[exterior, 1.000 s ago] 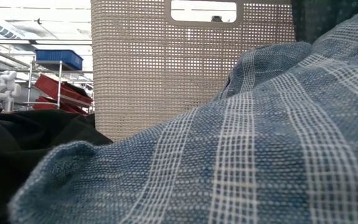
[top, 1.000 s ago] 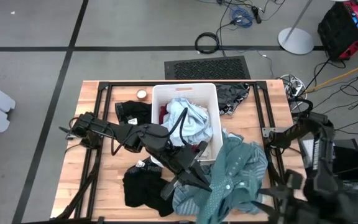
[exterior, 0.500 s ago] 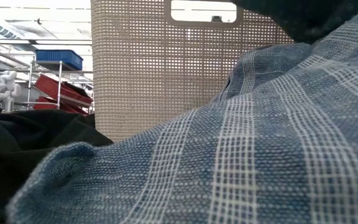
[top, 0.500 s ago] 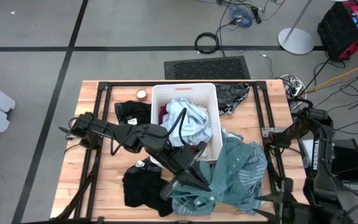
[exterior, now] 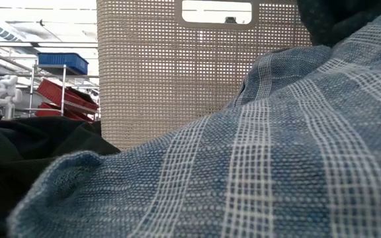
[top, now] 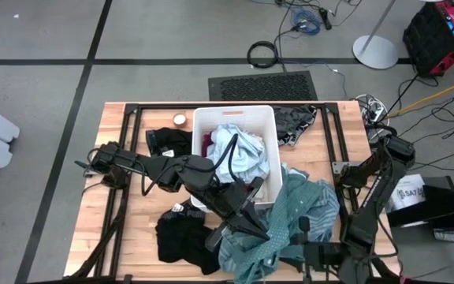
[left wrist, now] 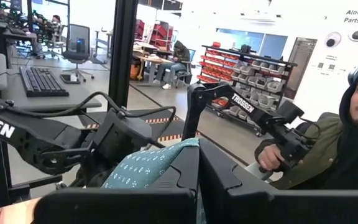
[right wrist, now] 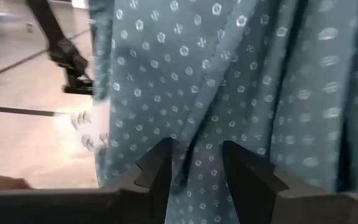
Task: Sort clothes
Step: Put the green patterned shirt into the laundry bin
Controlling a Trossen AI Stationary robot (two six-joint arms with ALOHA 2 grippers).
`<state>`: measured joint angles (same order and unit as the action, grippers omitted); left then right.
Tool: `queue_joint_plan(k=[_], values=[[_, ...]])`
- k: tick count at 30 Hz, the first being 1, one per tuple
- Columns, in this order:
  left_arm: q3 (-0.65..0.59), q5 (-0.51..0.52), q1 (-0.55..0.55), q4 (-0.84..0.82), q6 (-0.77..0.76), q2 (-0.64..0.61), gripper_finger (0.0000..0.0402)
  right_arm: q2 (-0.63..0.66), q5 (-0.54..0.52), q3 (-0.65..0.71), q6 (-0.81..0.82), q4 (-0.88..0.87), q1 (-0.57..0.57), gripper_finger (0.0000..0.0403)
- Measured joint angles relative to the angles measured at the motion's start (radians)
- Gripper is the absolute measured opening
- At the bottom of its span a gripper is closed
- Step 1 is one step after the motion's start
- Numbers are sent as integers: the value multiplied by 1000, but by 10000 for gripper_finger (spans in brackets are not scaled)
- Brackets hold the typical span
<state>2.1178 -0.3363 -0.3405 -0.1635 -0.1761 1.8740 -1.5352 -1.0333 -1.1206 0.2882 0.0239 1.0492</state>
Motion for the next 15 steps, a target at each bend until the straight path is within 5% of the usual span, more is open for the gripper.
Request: queue_joint_plan(k=[7,15], values=[[0,0,0,-15,0,0,6,6,-28,0,-58,-11,-4,130],[0,0,14,-45,0,-2,6,18,-200,0,-124,-18,37,130]])
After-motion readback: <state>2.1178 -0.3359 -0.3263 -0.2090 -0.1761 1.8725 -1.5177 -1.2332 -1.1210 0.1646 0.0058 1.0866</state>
